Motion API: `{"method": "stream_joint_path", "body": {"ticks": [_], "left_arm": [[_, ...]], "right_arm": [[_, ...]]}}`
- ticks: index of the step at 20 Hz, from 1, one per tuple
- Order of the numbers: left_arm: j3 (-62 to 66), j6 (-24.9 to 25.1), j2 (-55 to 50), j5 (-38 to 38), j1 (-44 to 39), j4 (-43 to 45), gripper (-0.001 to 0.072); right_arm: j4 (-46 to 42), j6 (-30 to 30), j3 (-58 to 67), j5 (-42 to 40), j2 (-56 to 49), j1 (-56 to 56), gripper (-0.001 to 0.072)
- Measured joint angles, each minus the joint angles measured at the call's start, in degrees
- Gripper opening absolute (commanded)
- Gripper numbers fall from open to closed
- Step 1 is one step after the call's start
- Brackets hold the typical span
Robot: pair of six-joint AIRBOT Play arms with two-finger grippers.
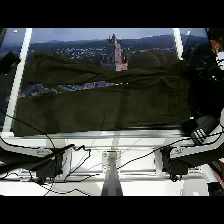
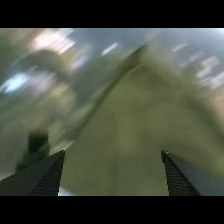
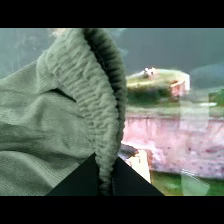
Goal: Fold the clothes and pants, and hang the long-sleeved shirts on hangers.
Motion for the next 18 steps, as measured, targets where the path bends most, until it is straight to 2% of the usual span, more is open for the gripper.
{"method": "stream_joint_path", "body": {"ticks": [3,5,8,12,13,14,15,16,18], "left_arm": [[-0.94,-0.31,-1.25,-8.22,5.6,-0.28,0.0687],[-2.29,-0.52,-2.32,-11.06,7.76,-1.53,0.0687],[-3.67,-0.9,-4.81,-11.56,8.63,-5.29,0.0687],[-4.2,-0.9,-8.68,-8.04,6.19,-10.56,0.0675],[-4.24,-0.9,-9.51,-6.23,5.22,-11.85,0.0549],[-4.28,-0.83,-10.29,-4.26,4.04,-12.04,0.0366],[-4.35,-0.9,-10.88,-3.15,3.1,-12.26,0.0115],[-4.44,-0.9,-11.34,-1.9,2.12,-12.24,0.0018],[-4.5,-0.37,-11.21,-0.85,0.63,-12.44,0.0017]], "right_arm": [[0.02,0.0,0.0,-0.72,0.0,0.0,0.0033],[0.04,0.0,0.0,-1.44,0.0,0.0,0.0033],[0.22,0.0,0.0,-2.58,0.0,0.0,0.0032],[0.33,0.0,0.0,-3.08,0.0,0.0,0.0033],[0.37,0.02,0.0,-3.04,0.04,0.0,0.0032],[0.37,0.02,0.0,-2.86,0.04,0.0,0.0033],[0.37,0.0,0.0,-2.54,0.04,0.0,0.0033],[0.37,0.0,0.0,-2.38,0.07,0.0,0.0033],[0.37,0.0,0.0,-2.1,0.07,0.0,0.0032]]}}
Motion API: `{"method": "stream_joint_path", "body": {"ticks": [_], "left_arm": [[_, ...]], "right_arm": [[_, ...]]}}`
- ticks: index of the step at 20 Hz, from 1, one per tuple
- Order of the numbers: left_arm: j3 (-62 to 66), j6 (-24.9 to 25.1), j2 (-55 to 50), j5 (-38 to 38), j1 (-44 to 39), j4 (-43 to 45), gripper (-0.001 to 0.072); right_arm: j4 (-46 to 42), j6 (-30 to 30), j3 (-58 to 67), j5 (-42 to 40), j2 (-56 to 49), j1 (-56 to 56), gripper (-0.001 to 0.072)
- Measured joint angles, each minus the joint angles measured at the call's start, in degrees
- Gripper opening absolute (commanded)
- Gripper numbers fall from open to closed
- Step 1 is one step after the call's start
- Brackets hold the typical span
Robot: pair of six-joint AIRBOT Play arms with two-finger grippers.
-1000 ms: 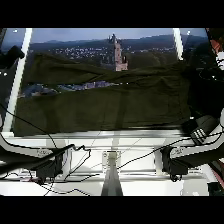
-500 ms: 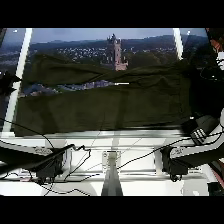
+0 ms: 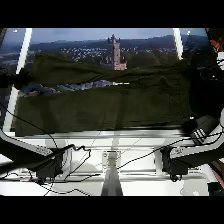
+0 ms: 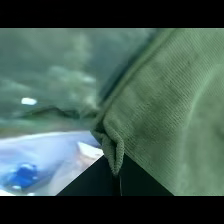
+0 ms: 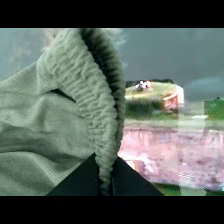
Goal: Fold the clothes and pants, and hang the long-sleeved shirts on hangers.
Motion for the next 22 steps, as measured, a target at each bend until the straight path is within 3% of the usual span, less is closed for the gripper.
{"method": "stream_joint_path", "body": {"ticks": [5,14,18,22], "left_arm": [[0.94,2.16,8.28,-1.7,-0.04,0.02,0.0017],[4.87,4.63,36.7,-10.49,6.82,3.26,0.0016],[3.37,1.68,37.13,-12.9,7.5,9.94,0.0016],[1.66,-0.55,27.98,-13.09,6.43,12.26,0.0017]], "right_arm": [[-0.09,0.02,0.02,0.2,0.0,0.0,0.0033],[-0.15,0.0,0.0,0.44,0.0,0.0,0.0032],[-0.13,0.0,0.0,0.48,0.0,0.07,0.0032],[-0.28,0.0,0.0,-0.74,0.0,0.04,0.0033]]}}
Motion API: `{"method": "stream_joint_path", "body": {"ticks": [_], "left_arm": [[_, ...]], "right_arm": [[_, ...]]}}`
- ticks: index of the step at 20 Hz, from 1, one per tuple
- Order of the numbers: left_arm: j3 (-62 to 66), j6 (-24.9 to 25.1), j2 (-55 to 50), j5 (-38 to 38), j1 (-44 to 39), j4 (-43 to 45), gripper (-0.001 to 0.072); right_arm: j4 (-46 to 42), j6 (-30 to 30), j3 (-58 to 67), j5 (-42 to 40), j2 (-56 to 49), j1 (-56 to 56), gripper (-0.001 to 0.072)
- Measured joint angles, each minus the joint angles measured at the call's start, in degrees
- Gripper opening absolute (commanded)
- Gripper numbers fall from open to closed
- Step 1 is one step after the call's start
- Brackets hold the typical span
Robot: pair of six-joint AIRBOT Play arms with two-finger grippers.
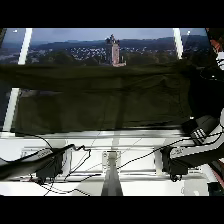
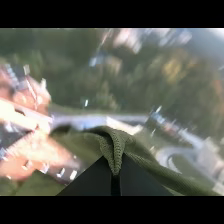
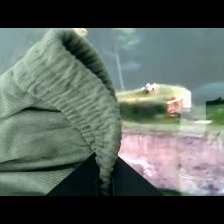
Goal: Fold the clothes and pants, and hang the long-sleeved shirts on hangers.
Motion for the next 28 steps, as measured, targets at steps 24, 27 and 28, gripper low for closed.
{"method": "stream_joint_path", "body": {"ticks": [24,27,28], "left_arm": [[-0.61,0.04,-15.63,29.66,-9.73,-7.52,0.0377],[-0.61,0.04,-9.86,17.62,-9.53,-0.13,0.0018],[-0.63,0.04,-8.13,12.9,-9.6,1.84,0.0018]], "right_arm": [[-2.82,0.0,0.04,-22.71,3.15,5.14,0.0266],[-6.73,0.02,0.04,-18.03,8.15,5.14,0.0237],[-8.02,0.02,0.04,-16.13,10.08,5.14,0.0123]]}}
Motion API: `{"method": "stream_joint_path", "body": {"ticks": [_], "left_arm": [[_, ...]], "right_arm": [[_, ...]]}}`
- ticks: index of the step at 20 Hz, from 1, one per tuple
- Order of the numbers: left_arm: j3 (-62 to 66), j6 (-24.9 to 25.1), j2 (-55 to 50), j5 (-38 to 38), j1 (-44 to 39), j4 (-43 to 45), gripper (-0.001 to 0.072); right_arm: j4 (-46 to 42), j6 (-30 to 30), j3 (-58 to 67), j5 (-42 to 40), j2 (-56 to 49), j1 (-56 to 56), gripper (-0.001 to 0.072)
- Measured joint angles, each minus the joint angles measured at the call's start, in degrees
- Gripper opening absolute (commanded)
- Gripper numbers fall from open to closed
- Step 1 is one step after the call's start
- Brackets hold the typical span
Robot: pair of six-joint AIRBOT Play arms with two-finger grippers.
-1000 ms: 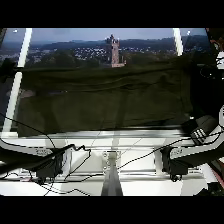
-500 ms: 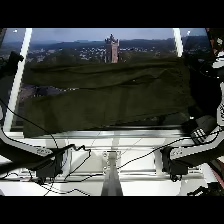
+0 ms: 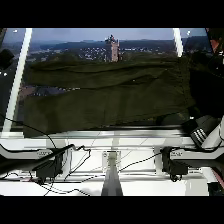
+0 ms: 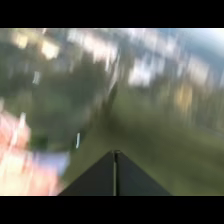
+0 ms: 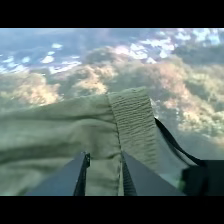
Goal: Fold the clothes and pants, and hang the long-sleeved shirts on hangers.
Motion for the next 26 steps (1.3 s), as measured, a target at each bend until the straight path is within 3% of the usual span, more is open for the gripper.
{"method": "stream_joint_path", "body": {"ticks": [1,4,10,11,12,13,18,26], "left_arm": [[-0.04,0.0,1.84,-4.68,0.0,1.79,0.0017],[-2.29,-0.31,7.65,-14.8,0.39,5.77,0.0016],[-24.02,-2.4,24.98,-21.62,9.84,8.09,0.0026],[-28.22,-2.62,27.5,-21.99,12.74,8.33,0.019],[-31.78,-2.95,29.29,-22.18,15.43,8.44,0.0516],[-35.1,-3.34,30.84,-22.4,18.21,8.41,0.0703],[-45.0,-4.2,32.87,-21.7,27.17,8.46,0.0691],[-48.59,-4.55,26.4,-19.28,29.73,8.46,0.0691]], "right_arm": [[-1.25,0.0,0.0,2.14,1.73,0.0,0.0034],[-4.48,0.04,0.0,8.55,6.56,0.0,0.0033],[-7.67,1.86,-0.17,17.55,10.38,0.0,0.0033],[-7.87,2.21,-0.28,18.16,10.47,0.0,0.0033],[-7.89,2.54,-0.33,18.56,10.58,0.0,0.0033],[-8.04,2.78,-0.42,18.99,10.56,0.0,0.0033],[-8.2,3.26,-0.55,19.5,10.58,0.0,0.0033],[-8.33,3.41,-0.59,18.95,10.58,0.0,0.0033]]}}
